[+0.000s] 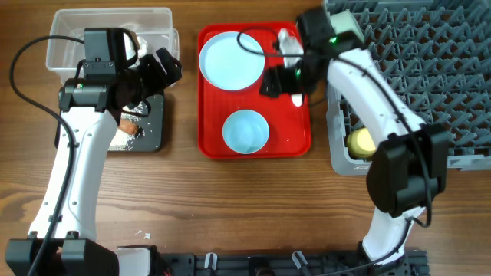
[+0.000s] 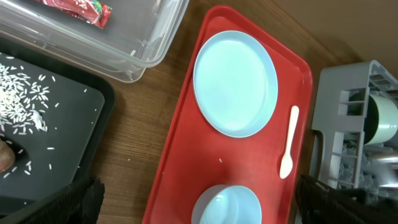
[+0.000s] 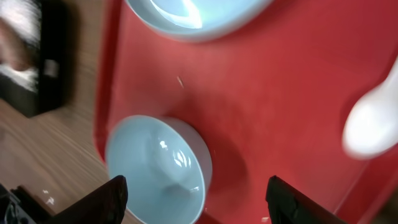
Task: Sort waste into correct bins and load items into the dishwasher rack
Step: 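Reach the right gripper to the light-blue bowl and grasp it, then lift the light-blue bowl and set it upright in the grey rack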
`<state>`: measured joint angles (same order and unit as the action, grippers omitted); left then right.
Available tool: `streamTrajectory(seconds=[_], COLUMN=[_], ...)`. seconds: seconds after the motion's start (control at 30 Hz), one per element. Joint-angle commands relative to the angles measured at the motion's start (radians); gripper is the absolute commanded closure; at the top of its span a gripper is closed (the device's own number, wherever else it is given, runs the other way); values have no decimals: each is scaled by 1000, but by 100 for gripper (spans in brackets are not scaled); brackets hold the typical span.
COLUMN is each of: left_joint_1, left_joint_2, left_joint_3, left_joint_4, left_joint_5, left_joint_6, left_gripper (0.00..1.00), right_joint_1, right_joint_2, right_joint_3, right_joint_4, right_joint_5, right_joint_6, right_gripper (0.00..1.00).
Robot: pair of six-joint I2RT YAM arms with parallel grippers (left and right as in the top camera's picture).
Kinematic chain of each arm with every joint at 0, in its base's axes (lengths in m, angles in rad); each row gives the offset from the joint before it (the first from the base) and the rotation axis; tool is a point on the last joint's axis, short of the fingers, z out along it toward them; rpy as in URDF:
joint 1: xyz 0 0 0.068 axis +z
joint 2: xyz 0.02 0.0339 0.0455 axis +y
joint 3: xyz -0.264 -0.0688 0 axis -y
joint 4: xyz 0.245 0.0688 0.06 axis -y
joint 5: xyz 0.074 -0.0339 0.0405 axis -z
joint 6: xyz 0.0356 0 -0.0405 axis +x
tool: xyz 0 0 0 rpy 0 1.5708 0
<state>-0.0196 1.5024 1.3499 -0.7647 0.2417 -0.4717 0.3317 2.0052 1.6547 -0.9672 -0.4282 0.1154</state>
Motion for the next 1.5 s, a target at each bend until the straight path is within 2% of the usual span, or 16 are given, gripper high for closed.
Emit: streamTrajectory(seconds=[0.0, 0.27, 0.4, 0.47, 0.53, 0.73, 0.93, 1.07, 1.27, 1.37, 1.47], left_joint_1=[-3, -3, -3, -3, -3, -3, -3, -3, -3, -3, -3], left_joint_2=[2, 2, 2, 2, 2, 2, 2, 2, 2, 2, 2], left_joint_3=[10, 10, 10, 10, 10, 10, 10, 10, 10, 10, 10], left_joint_4=[2, 2, 2, 2, 1, 1, 1, 1, 1, 1, 1], left_joint_5=[4, 4, 4, 4, 4, 4, 4, 4, 4, 4, 4], left_joint_6=[20, 20, 20, 20, 20, 20, 20, 20, 20, 20, 20], left_gripper=[0, 0, 0, 0, 0, 0, 0, 0, 0, 0, 0], right_joint_1=[47, 108, 108, 108, 108, 107, 88, 50, -15, -39, -56], right_joint_2=[27, 40, 56, 65, 67, 67, 43, -34, -186, -208, -200], right_joint_3=[-95, -185, -204, -204, -204, -202, -127, -26, 24, 24, 18], right_joint_4=[45, 76, 89, 90, 92, 98, 64, -24, -72, -74, -83], right_joint_5=[45, 232, 241, 241, 241, 249, 265, 396, 920, 1131, 1259], right_joint_6=[97, 98, 98, 98, 98, 97, 97, 100, 323, 335, 330], right_gripper=[28, 28, 32, 39, 60, 96, 96, 96, 96, 96, 96])
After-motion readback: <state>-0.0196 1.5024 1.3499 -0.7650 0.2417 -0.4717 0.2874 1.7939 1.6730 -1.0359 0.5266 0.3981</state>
